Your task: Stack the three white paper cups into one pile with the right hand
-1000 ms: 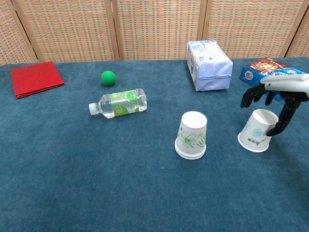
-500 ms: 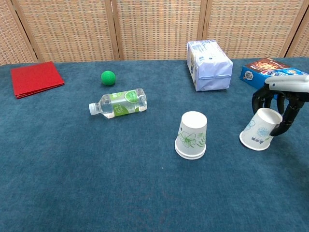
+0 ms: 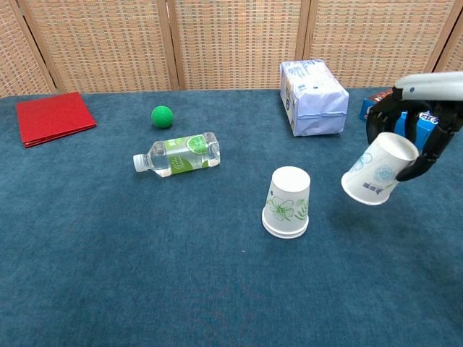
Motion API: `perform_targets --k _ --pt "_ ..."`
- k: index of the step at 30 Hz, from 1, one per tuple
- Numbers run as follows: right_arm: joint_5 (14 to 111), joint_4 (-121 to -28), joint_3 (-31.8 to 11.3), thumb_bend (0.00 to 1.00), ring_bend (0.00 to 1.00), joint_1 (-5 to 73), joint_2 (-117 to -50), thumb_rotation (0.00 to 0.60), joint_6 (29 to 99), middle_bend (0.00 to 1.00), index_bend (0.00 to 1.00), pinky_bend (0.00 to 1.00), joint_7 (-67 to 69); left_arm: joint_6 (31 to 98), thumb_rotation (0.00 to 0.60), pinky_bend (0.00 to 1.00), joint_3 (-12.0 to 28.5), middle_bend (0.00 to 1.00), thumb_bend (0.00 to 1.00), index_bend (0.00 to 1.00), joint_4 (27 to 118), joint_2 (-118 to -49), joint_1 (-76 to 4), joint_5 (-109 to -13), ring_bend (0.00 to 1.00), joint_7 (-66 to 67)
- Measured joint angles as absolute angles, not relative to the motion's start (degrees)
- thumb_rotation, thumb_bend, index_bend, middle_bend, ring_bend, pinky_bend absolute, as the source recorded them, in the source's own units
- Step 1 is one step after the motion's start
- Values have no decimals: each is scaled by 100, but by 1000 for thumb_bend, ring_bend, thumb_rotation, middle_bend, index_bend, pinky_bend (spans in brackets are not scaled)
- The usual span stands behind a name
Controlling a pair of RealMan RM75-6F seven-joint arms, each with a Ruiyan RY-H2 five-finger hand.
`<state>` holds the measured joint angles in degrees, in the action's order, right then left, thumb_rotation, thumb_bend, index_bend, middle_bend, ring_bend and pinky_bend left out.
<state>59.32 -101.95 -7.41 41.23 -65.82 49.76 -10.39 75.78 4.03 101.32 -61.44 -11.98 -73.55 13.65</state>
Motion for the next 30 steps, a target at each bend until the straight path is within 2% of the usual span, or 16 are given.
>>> perform_targets --k 5,9,22,30 --pt "6111 -11297 -948 108 381 4135 -5984 600 5064 507 500 495 -984 7572 600 0 391 0 145 0 10152 -6133 -1201 -7393 0 1347" --pt "6008 -11630 -1070 110 381 4318 -5836 600 5034 507 501 495 -1163 7591 600 0 384 0 145 0 10158 -6127 -1192 -7414 0 1336" --pt "4733 -11094 -1041 113 381 5192 -6965 600 5113 506 501 495 -2493 7547 600 0 413 0 145 0 10118 -6116 -1199 -7312 0 1297" --pt "4228 -10847 -1066 115 381 5517 -7340 600 5296 506 501 495 -2829 7525 600 0 427 0 144 0 10089 -6117 -1205 -7271 0 1269"
